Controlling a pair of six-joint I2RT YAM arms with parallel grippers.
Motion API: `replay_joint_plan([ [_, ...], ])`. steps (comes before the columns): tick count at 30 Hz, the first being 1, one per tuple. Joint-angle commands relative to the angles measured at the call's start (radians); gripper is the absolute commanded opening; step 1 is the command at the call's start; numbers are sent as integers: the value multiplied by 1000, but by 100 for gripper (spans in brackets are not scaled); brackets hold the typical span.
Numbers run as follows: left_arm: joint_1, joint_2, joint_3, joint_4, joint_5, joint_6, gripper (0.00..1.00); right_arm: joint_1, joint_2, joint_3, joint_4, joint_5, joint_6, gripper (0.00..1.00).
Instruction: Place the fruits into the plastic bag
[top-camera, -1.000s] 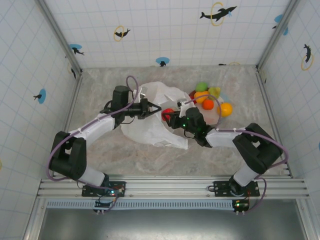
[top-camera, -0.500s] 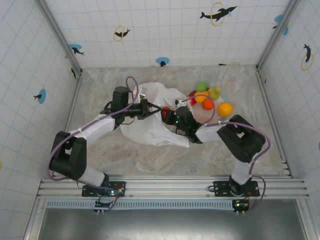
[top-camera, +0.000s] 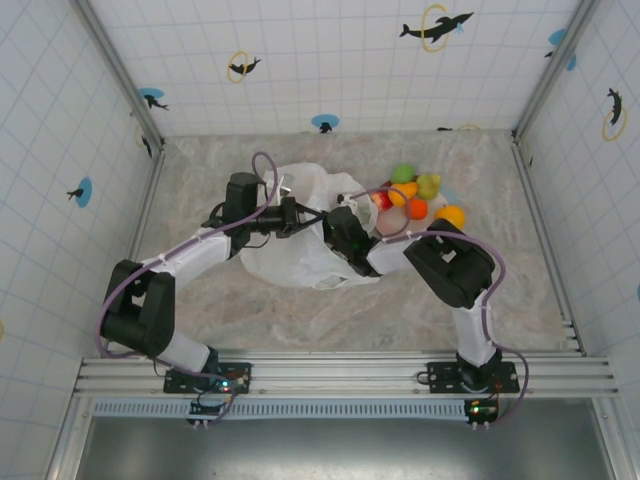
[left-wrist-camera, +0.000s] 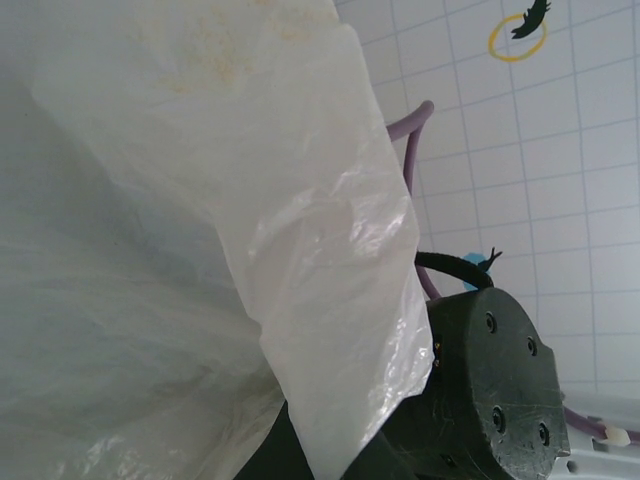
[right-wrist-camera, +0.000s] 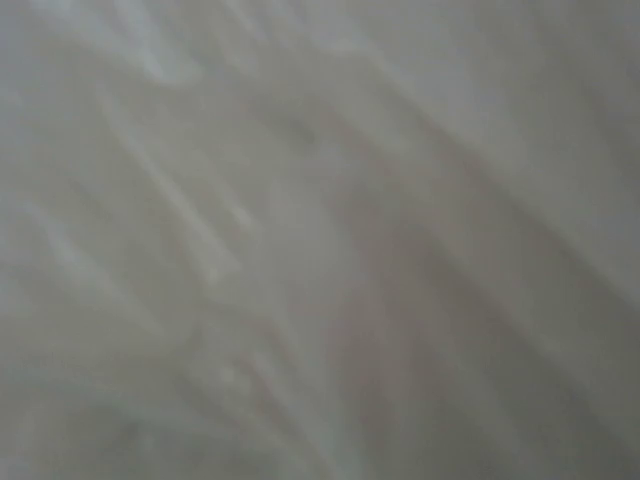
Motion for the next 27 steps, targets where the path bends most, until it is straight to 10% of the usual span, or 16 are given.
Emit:
replay_joint_plan([
  [1,-7,11,-9,29,14,-9,0,-4,23,57,-17,-34,-10,71],
  [10,-7,6,-8,19,19,4,0,-26,-49,32,-69,-124,-125,83],
  [27,50,-11,-6,-45,-12,59,0,-58,-441,-217,-348,-167,-575,78],
])
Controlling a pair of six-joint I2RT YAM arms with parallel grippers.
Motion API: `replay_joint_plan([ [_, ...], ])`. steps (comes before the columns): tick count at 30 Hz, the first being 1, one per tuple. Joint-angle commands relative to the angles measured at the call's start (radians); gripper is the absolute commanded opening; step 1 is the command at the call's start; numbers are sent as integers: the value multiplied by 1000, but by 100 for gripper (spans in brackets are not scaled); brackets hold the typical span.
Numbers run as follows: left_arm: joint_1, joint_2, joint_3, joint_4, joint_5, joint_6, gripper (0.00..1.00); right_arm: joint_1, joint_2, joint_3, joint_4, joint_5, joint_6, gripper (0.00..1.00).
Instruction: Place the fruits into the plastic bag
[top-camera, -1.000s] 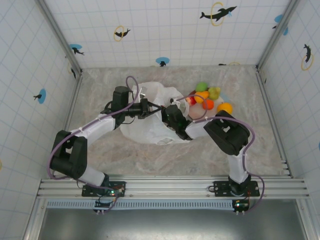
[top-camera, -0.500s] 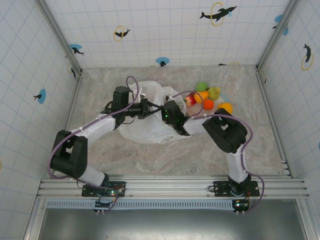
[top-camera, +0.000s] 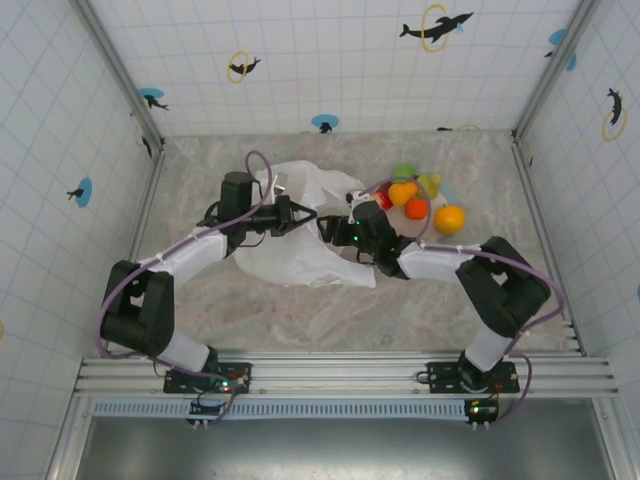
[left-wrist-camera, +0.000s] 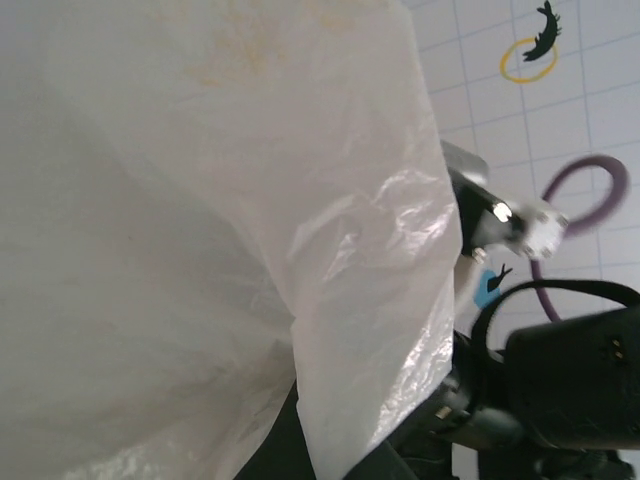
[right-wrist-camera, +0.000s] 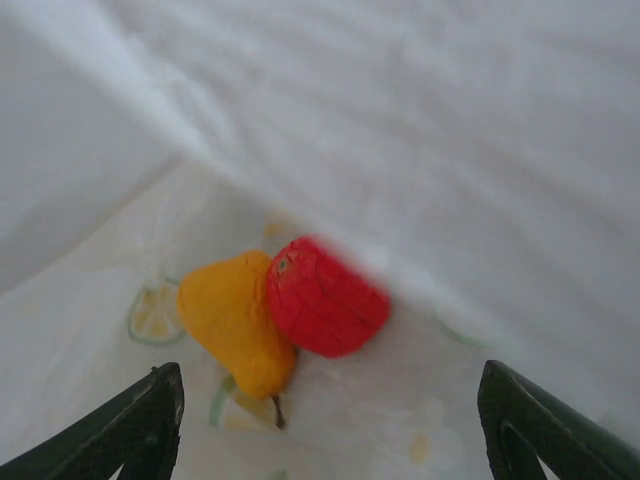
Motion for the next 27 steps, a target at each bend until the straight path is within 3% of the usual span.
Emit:
replay_joint_plan([
  [1,7,-7,-7,-16,-4,32,0,-4,-91,-35,-132,-10,-176,77],
  [17,12,13,-7,-39,-18,60,0,-136,-475,-155,-429,-129,-463,72],
  [22,14,14,-7,-36,-19,59,0,-225,-520,-109,-551,47,-485,74],
  [27,14,14,-6,-32,-19,56,0,-344,-482,-36,-647,249,-495,81],
])
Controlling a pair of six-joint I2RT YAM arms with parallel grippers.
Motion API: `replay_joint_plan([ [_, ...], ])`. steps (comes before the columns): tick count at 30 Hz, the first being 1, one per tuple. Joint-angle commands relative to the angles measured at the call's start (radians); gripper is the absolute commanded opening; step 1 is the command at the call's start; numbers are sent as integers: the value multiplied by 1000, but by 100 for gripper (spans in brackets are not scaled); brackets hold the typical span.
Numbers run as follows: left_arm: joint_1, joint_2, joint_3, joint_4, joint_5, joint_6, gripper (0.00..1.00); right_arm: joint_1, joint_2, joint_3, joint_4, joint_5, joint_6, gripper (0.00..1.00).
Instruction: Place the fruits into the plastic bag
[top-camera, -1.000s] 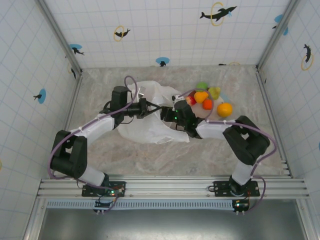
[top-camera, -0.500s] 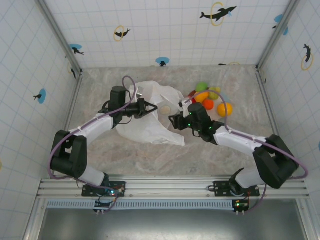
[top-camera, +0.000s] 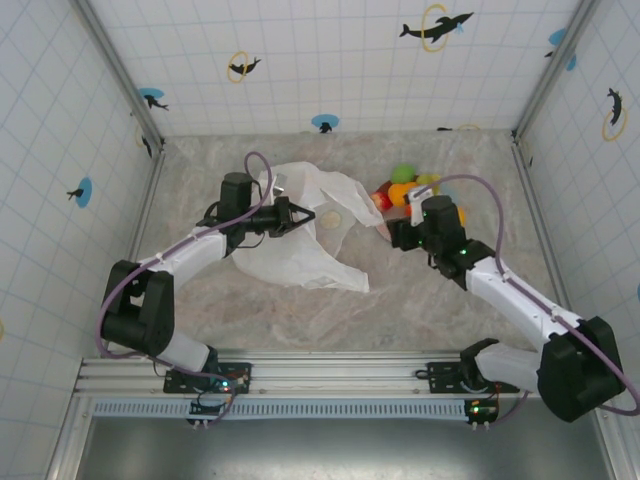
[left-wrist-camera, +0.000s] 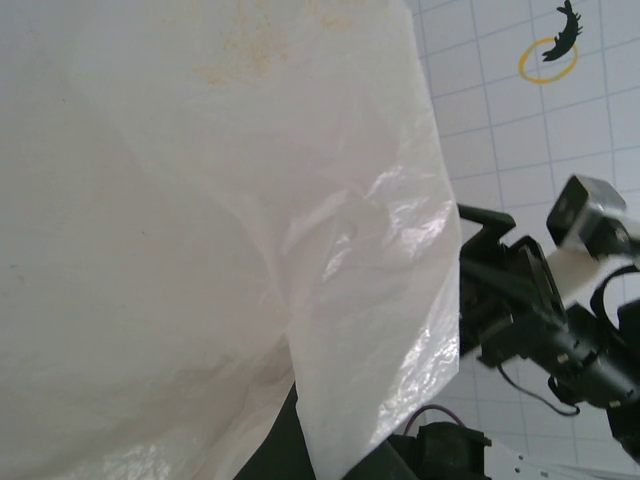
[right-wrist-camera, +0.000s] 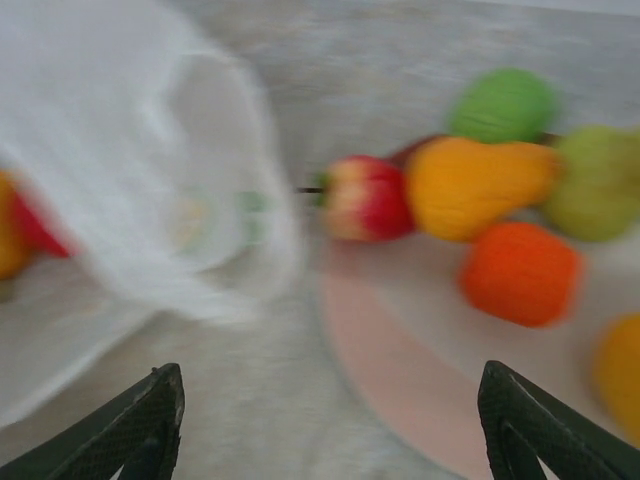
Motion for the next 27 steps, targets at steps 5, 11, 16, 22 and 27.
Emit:
replay_joint_plan([
  [5,9,13,-7,-2,0,17,0,-108,79,107,-126,289,-110,89],
  [11,9,10,-9,-1,1,17,0,-209,229,214,-232,324,-151,96],
  [16,10,13,-10,-4,1,16,0,-231,344,283,-285,317,-155,100],
  [22,13,12,-10,-6,4,15,0,-258,468,339,-300,303,-157,100],
  [27,13,14,-12,-4,7,14,0,-269,553,374,-287,277,-157,100],
])
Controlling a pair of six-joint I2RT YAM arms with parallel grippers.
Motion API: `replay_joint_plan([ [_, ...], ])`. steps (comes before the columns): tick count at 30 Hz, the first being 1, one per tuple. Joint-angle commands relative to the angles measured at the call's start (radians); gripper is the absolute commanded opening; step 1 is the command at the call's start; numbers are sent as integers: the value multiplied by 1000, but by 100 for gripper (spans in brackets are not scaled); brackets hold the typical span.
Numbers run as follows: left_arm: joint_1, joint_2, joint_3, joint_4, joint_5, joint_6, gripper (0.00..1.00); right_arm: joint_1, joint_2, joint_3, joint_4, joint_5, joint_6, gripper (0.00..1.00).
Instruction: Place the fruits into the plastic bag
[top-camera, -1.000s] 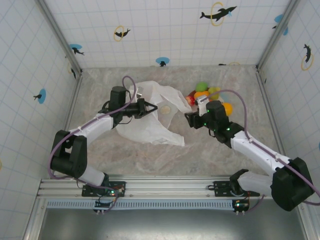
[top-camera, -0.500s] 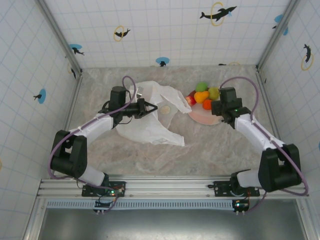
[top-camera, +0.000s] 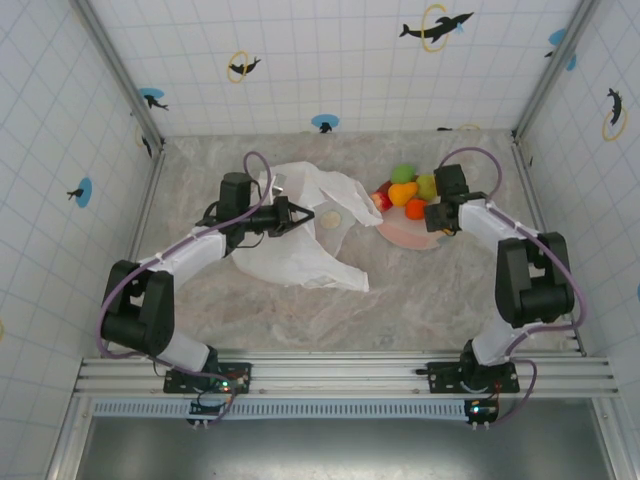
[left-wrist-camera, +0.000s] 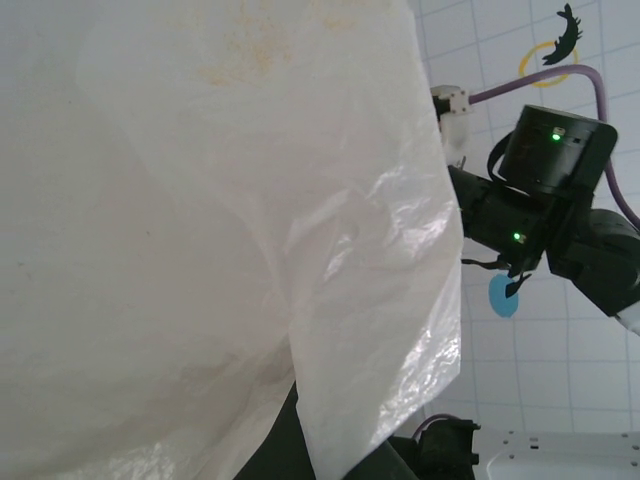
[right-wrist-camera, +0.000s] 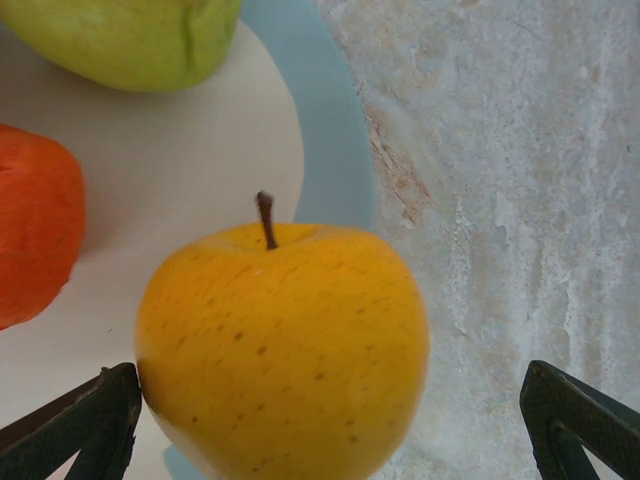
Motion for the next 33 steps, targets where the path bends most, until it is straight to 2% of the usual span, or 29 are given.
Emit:
replay_joint_plan([
  [1,8,15,-12,-5,7,14,0,-7,46,51,-12,-23,-5,99],
  [15,8,17,-16,-4,12,13,0,-21,149,104,7,-78,11,89],
  [21,8,15,-19,-4,12,13,0,-21,142,104,9,-94,20,79],
  [28,8,15,-21,-3,13,13,0,-21,50,75,11,-79,31,73],
  [33,9,11,-23,0,13,11,0,-4,-91,-1,41,-139,69,70],
])
